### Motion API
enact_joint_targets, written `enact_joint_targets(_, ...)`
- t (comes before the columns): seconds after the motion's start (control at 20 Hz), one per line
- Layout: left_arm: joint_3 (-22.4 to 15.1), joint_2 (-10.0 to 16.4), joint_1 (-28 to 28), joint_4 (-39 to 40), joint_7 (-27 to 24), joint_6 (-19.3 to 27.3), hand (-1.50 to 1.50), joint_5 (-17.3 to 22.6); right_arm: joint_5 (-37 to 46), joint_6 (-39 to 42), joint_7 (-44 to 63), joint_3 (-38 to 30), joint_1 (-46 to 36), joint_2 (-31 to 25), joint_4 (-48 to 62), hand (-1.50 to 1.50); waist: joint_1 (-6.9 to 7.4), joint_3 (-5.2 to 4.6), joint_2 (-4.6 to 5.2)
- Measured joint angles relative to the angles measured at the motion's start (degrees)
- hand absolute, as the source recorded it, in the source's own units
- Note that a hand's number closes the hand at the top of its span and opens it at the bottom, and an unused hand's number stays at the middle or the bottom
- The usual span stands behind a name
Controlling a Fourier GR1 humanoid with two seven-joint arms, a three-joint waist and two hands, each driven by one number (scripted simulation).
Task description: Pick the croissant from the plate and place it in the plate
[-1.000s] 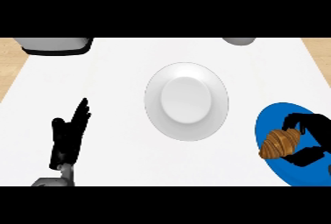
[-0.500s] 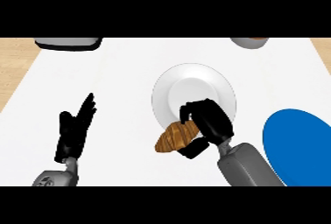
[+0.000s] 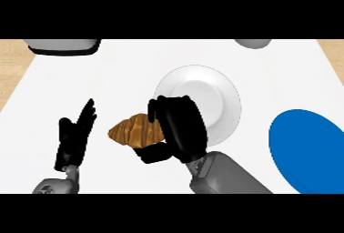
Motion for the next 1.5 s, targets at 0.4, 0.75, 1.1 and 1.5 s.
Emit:
enact_joint_targets(0.4,0.55,-0.46,0.99,-0.34,-0.61,-0.26,0.00,-0.29,-2.34,-3.13,5.73,-5.23,-8.06,0.42,8.01,1.50,-0.55,0.03,0.13)
enact_joint_targets(0.75,0.55,-1.09,1.60,-0.83,-0.40,-0.47,0.00,-0.79,-4.81,-5.07,-0.28,-12.32,-12.54,0.21,20.64,1.50,-0.59,0.04,0.19)
enact_joint_targets(1.1,0.75,-1.15,1.70,-1.75,0.42,-0.70,0.00,-1.09,-7.87,-3.08,-8.77,-18.85,-15.23,-1.06,33.83,1.50,-0.41,0.05,0.33)
enact_joint_targets(1.5,0.66,-1.98,0.83,-0.81,0.07,-0.70,0.00,-1.33,-12.74,6.07,-15.43,-22.37,-17.67,-0.96,46.99,-1.50,-0.23,0.04,0.42)
